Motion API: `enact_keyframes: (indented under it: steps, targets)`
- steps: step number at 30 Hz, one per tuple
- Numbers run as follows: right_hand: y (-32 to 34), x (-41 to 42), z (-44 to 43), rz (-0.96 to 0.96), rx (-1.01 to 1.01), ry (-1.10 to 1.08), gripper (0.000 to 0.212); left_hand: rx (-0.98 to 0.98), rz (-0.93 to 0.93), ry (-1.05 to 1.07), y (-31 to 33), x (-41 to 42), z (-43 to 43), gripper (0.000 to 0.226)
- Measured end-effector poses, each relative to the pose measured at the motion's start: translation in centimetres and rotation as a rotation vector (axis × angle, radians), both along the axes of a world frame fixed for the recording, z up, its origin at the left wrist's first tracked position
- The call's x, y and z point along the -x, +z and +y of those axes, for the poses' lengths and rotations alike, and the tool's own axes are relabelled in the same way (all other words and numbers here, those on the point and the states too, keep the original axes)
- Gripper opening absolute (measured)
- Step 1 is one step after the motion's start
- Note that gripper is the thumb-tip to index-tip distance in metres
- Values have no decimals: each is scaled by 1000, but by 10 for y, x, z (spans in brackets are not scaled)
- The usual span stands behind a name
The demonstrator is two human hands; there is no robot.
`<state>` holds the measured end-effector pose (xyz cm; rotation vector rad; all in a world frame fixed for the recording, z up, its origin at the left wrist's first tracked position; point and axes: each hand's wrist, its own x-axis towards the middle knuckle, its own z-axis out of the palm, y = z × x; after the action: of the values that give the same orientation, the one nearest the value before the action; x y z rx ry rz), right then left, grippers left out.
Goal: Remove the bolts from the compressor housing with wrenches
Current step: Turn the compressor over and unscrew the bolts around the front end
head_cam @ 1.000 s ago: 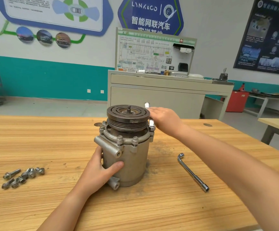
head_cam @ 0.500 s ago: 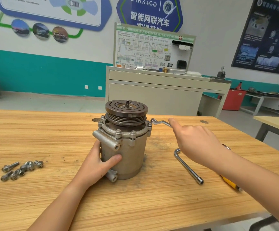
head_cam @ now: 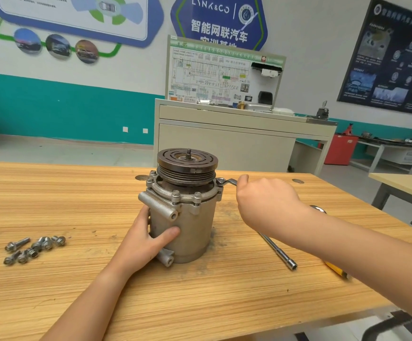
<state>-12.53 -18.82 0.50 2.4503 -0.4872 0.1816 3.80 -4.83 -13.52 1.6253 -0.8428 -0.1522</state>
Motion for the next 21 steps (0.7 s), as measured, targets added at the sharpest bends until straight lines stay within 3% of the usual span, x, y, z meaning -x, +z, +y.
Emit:
enact_keyframes:
  steps: [9,13,18,21]
  targets:
    - [28,-10,-48,202,184,124,25,9,6,-1,-3,-3,-1,50]
    - [14,-45,-73,35,111,176,25,12,-3,1,-3,-2,-1,49]
    - [-9,-87,-79,-272,-188,526,38,15,-7,-5,-1,-2,-1,51]
    - [-19,-88,-78,-399,-261,572,34,17,2,-17,-1,-2,0,53]
